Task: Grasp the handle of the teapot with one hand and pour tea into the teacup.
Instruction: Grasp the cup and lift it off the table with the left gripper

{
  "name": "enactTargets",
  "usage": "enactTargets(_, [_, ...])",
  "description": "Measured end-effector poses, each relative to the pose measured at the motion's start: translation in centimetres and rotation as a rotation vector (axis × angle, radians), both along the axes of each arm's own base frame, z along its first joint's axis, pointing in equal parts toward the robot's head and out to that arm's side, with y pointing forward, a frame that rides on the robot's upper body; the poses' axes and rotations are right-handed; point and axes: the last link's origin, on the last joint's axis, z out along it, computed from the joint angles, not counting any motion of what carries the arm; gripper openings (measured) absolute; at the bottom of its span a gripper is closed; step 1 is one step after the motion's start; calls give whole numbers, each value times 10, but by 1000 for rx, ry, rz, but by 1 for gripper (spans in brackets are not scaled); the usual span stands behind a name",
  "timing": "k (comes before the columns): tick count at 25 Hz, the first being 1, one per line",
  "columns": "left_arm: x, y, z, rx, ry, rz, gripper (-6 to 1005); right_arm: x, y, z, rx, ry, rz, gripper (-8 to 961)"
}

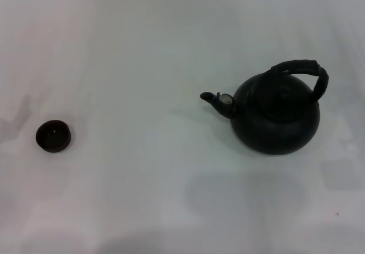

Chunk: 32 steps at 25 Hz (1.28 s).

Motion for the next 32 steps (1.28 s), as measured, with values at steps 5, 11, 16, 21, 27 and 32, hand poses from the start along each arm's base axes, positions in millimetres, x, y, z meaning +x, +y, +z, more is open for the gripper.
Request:
enactTargets(5, [-2, 3, 2, 4, 9, 11, 766, -2, 3, -1, -3, 2, 5, 760])
enactTargets(11, [-3, 4, 5, 7, 15, 14, 767, -2, 4, -2, -5, 3, 5, 759])
enactTargets(16, [-2, 6, 5, 7, 15, 12, 766, -2, 4, -2, -6, 7, -1, 760])
enactTargets(21, [-3, 8, 5, -12, -12, 25, 763, 0, 8, -5, -19, 6, -18, 759])
enactTargets(27, [-9, 39, 28, -261, -42, 179, 759, -4, 21, -4, -27, -3, -7, 759])
enactTargets(32, [13, 67, 52, -444, -71, 279, 755, -5, 28, -5, -35, -10, -12, 760])
